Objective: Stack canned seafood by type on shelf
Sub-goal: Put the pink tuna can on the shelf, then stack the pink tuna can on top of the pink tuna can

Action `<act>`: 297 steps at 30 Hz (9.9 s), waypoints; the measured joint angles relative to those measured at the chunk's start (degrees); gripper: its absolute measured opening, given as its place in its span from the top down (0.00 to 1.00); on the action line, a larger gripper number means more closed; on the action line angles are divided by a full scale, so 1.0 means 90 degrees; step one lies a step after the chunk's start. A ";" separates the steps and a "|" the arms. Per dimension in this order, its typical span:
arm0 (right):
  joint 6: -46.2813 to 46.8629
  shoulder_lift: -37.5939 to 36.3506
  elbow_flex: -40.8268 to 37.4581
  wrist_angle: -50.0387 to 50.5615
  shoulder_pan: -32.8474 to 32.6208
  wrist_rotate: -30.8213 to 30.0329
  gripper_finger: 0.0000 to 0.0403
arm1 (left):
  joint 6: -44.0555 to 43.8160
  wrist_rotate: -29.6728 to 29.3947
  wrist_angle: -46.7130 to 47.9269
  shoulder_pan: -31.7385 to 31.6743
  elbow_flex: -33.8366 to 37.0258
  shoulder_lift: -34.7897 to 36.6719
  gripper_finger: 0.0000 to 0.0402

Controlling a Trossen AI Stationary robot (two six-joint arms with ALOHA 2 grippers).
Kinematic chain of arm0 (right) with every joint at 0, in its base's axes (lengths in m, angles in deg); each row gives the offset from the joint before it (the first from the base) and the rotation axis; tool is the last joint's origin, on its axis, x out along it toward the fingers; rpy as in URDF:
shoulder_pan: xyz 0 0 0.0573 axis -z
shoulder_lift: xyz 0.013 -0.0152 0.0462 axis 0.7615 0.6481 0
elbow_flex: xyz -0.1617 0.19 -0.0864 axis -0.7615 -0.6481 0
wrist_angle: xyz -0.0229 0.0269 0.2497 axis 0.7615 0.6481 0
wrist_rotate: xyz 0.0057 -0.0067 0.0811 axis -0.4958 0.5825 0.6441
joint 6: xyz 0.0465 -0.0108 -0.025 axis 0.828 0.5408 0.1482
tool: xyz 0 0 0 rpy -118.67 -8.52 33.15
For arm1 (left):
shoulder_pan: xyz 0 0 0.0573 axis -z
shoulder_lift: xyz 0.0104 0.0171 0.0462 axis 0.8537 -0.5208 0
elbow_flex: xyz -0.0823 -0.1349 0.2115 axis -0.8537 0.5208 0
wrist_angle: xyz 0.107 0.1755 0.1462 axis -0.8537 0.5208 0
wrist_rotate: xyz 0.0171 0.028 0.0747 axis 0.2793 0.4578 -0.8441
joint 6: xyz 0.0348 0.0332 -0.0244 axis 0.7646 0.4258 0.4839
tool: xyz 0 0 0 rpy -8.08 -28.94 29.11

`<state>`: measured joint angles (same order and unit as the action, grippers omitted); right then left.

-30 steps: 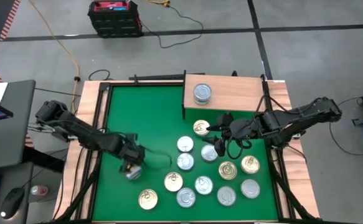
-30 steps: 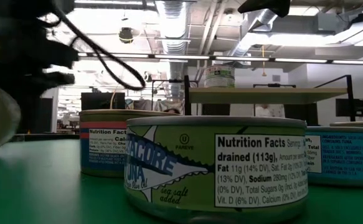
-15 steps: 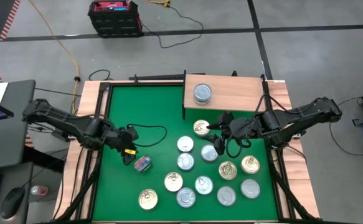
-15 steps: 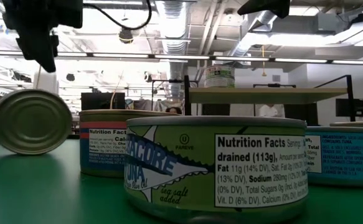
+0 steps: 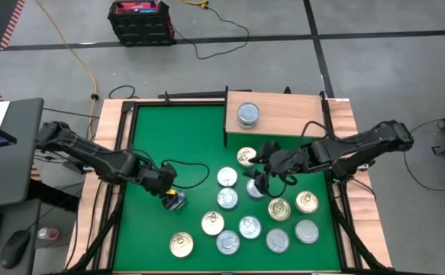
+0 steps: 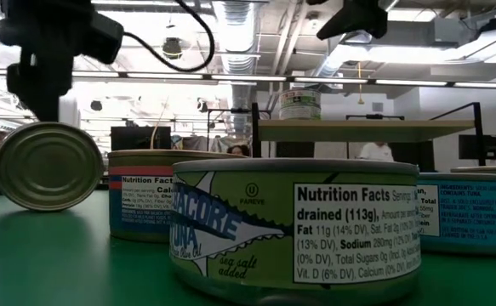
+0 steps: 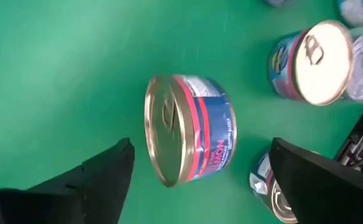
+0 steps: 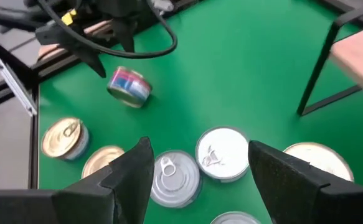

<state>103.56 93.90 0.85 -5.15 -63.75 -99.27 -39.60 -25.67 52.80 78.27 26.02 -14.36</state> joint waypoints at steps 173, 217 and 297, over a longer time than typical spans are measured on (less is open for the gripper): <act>0.2386 -0.1716 0.0766 0.4055 -0.0411 0.0116 0.30 | 0.8665 0.1314 -0.0475 -0.2937 -0.8018 -0.5023 0.45; 0.3547 0.0441 0.0746 0.2056 -0.0688 0.0940 0.30 | 0.1210 -0.0004 -0.3539 -0.0114 -0.0339 -0.1747 0.57; 0.2974 0.0400 0.0753 0.1573 -0.1533 -0.0256 0.30 | 0.4843 0.1608 -0.0315 -0.4312 -0.0339 -0.0771 1.00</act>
<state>130.33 97.50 7.62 9.01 -77.55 -101.57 3.98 -11.20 49.96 39.45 22.97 -21.30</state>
